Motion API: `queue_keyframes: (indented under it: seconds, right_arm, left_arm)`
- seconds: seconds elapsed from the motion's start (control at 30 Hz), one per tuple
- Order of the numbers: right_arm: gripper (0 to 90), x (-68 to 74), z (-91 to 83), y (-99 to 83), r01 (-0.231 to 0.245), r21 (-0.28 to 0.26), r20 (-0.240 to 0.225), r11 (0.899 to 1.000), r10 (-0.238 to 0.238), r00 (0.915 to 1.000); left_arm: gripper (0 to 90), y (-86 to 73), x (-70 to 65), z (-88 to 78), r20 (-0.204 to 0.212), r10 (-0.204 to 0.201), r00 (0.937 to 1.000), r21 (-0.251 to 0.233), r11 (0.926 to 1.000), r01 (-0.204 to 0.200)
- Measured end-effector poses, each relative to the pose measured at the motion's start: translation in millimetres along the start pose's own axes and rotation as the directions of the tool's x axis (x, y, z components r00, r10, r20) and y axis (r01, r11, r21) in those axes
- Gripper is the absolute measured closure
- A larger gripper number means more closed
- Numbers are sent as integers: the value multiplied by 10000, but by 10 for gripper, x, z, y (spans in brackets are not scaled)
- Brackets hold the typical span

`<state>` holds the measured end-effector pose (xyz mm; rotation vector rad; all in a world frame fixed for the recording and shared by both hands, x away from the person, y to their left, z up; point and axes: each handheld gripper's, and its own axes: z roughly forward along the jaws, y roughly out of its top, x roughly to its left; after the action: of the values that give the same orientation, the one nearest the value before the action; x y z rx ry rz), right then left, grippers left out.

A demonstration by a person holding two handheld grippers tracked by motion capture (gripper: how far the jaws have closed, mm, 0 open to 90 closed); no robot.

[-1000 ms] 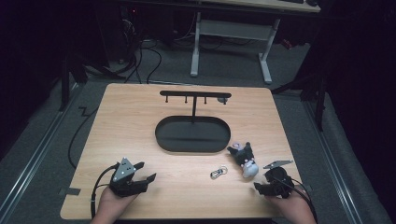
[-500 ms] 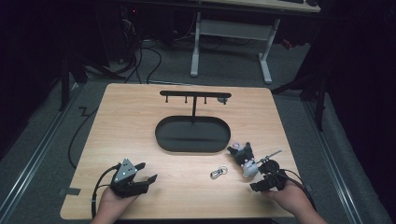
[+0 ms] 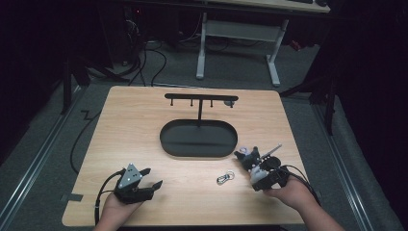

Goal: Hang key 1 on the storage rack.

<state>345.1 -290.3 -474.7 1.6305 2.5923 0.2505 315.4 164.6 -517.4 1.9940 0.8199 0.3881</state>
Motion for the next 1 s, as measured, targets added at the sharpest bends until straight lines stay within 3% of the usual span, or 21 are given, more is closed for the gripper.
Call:
queue_keyframes:
  seconds: [0.3, 0.5, 0.7, 0.8, 1.0]
  right_arm:
    - [198, -47, 5, 191, -684, -320, -457, 9971, 669, 9967]
    - [207, -68, 119, 249, -887, -50, -433, 9960, 884, 9951]
    - [295, -95, 157, 264, -948, -394, -125, 9947, 943, 9955]
    - [354, -98, 150, 260, -954, -323, -89, 9949, 952, 9954]
    - [407, -124, 182, 241, -1021, -293, -371, 9943, 1010, 9942]
  left_arm:
    - [343, 0, -5, 3, 45, 85, 10000, -5, 10000, -85]
    - [342, -1, -7, 6, 77, 153, 9999, -6, 9999, -153]
    - [342, -1, 0, 8, 68, 144, 9999, 7, 9999, -144]
    - [342, -1, 1, 12, 83, 140, 9999, 21, 9999, -141]
    - [342, -1, -3, 17, 84, 158, 9998, 55, 9999, -159]
